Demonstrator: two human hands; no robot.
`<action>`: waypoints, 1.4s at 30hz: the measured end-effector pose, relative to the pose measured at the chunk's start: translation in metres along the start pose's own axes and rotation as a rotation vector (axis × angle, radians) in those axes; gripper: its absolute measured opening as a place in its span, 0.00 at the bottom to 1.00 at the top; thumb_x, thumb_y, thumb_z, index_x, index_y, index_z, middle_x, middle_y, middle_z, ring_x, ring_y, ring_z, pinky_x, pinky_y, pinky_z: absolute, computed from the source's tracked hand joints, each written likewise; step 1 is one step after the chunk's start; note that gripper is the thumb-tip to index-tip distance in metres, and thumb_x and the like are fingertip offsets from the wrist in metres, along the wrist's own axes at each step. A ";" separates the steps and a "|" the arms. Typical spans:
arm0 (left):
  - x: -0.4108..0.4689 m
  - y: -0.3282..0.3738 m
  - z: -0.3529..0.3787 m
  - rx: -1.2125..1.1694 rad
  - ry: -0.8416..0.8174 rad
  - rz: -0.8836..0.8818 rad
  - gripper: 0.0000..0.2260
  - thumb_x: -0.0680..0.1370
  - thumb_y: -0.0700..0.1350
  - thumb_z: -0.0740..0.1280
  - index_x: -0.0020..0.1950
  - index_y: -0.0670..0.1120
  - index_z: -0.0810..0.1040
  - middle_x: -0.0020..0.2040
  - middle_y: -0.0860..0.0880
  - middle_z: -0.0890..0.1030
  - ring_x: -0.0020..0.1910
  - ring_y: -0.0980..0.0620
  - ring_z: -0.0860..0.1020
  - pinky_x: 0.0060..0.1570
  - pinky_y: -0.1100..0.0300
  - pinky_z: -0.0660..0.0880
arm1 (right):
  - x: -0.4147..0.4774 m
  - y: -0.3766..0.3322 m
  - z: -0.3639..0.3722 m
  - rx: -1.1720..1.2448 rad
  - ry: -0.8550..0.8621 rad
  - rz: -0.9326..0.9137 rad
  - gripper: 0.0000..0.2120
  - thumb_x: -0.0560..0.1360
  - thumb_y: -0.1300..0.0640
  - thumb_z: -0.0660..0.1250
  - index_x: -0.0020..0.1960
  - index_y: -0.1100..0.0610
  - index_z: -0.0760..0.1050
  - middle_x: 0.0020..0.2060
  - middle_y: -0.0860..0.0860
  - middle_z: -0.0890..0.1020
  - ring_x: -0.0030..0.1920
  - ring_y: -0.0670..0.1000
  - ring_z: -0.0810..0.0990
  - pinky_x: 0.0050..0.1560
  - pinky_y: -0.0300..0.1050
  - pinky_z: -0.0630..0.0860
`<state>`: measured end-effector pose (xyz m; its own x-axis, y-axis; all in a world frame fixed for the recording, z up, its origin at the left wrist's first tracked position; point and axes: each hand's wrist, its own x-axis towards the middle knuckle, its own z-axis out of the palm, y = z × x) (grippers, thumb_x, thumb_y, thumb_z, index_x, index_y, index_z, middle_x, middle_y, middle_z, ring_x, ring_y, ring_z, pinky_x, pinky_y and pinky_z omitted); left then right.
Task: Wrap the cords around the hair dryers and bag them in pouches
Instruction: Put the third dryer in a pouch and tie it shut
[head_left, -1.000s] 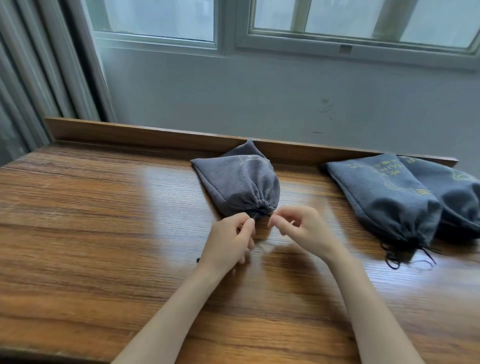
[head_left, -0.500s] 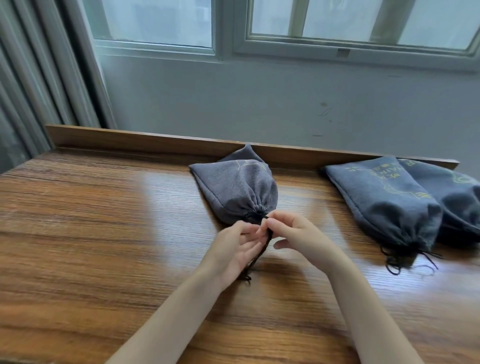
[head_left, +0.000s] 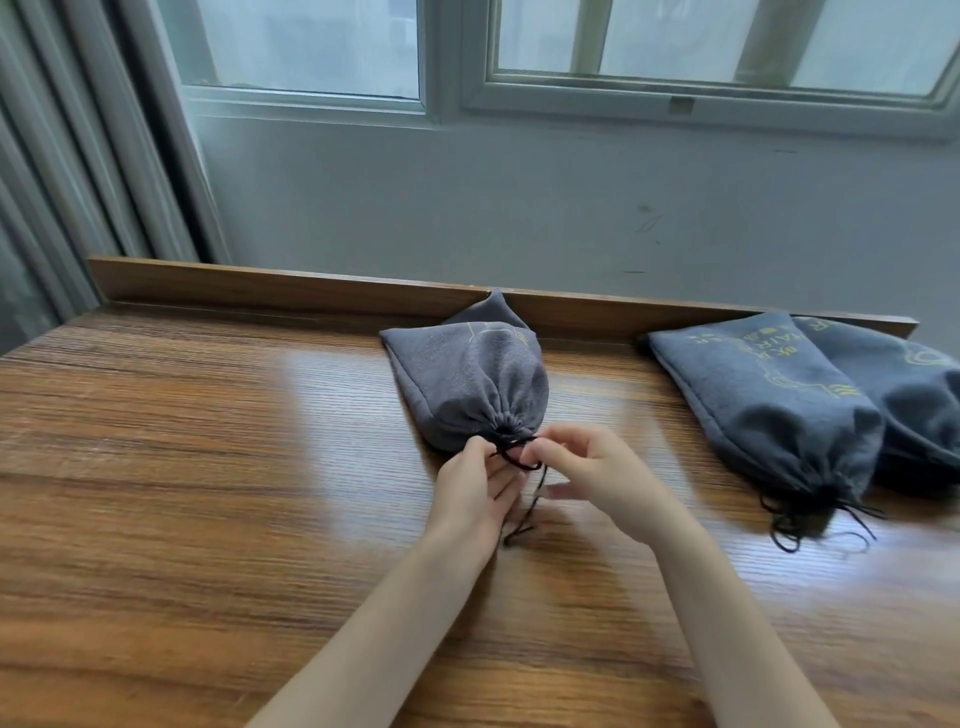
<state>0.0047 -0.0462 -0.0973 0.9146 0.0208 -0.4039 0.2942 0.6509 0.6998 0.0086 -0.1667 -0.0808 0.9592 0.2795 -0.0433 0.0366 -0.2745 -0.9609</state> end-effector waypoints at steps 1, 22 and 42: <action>0.000 0.000 -0.001 -0.016 0.001 -0.002 0.11 0.77 0.36 0.55 0.36 0.41 0.71 0.24 0.49 0.77 0.28 0.54 0.77 0.38 0.62 0.75 | 0.002 0.002 -0.002 -0.065 0.098 -0.030 0.11 0.76 0.62 0.63 0.37 0.54 0.78 0.39 0.50 0.80 0.40 0.44 0.76 0.41 0.36 0.77; -0.002 -0.005 -0.010 0.317 0.053 0.157 0.06 0.79 0.36 0.58 0.49 0.43 0.74 0.40 0.49 0.77 0.35 0.56 0.76 0.30 0.68 0.73 | 0.013 0.019 -0.003 -0.479 0.459 -0.089 0.07 0.73 0.59 0.66 0.43 0.57 0.83 0.20 0.44 0.69 0.26 0.42 0.68 0.30 0.31 0.65; -0.007 -0.004 -0.012 0.083 0.001 0.071 0.06 0.78 0.34 0.63 0.40 0.38 0.74 0.37 0.45 0.73 0.36 0.54 0.75 0.30 0.67 0.78 | 0.012 0.019 0.004 -0.164 0.285 0.064 0.06 0.75 0.64 0.63 0.41 0.57 0.75 0.27 0.50 0.79 0.20 0.39 0.73 0.23 0.29 0.68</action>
<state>-0.0060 -0.0400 -0.1043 0.9337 0.0655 -0.3519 0.2504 0.5830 0.7729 0.0195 -0.1647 -0.1003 1.0000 -0.0049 -0.0018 -0.0037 -0.4341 -0.9009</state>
